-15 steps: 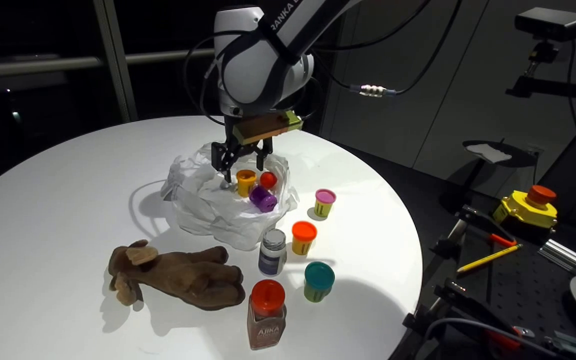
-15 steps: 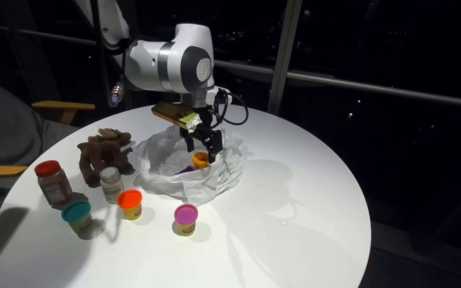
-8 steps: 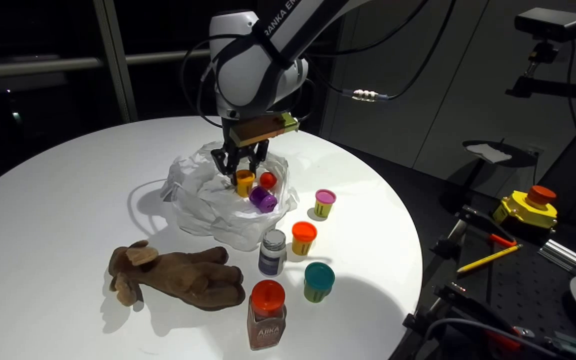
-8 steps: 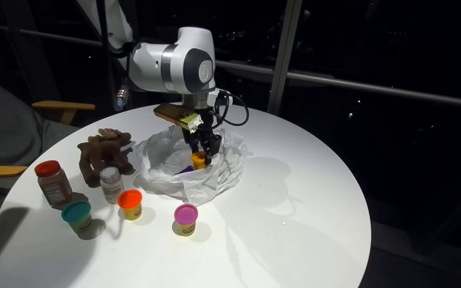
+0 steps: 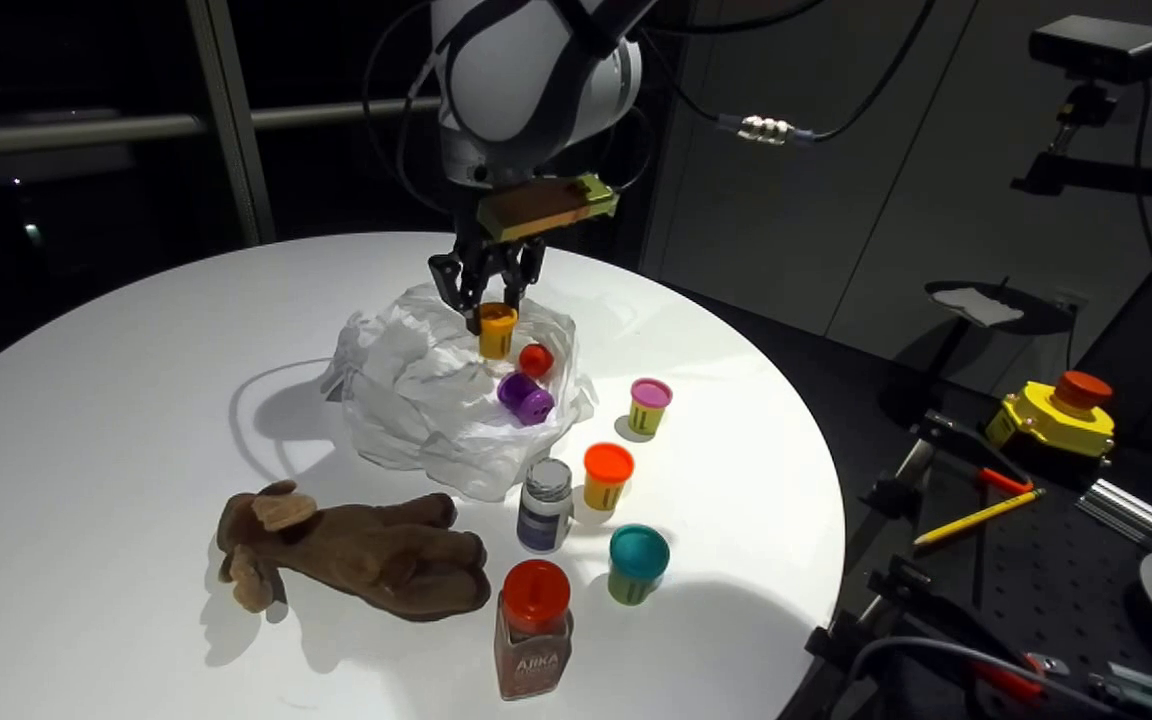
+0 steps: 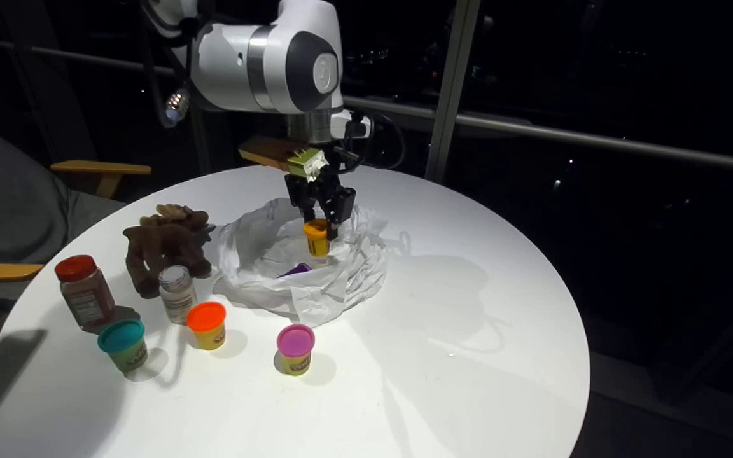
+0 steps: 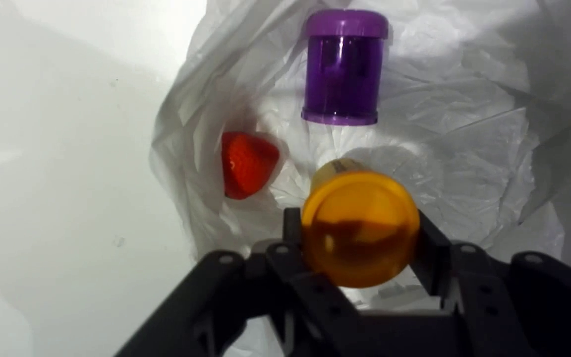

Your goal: Take everything out of the plastic bag

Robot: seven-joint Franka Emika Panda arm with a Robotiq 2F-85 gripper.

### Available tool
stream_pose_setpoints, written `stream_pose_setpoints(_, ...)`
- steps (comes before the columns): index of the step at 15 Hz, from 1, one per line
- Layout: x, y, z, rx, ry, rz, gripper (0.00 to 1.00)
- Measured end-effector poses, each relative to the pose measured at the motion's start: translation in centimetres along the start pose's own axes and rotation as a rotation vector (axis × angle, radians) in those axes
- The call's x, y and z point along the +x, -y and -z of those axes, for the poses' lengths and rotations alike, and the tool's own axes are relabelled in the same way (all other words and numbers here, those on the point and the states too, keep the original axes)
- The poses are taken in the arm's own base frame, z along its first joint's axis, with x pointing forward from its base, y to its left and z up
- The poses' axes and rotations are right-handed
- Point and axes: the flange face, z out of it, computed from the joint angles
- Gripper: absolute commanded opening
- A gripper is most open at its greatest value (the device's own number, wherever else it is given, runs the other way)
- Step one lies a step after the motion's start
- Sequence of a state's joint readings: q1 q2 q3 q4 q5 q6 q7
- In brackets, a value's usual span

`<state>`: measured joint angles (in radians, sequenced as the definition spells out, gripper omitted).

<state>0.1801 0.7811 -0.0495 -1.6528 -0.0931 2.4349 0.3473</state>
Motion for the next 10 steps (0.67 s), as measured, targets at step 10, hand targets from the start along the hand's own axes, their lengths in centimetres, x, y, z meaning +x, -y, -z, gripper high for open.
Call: stream_pose_setpoints(10, -15.2, 1.0, 3.2, -0.026, 0.136, 0.228, 0.28)
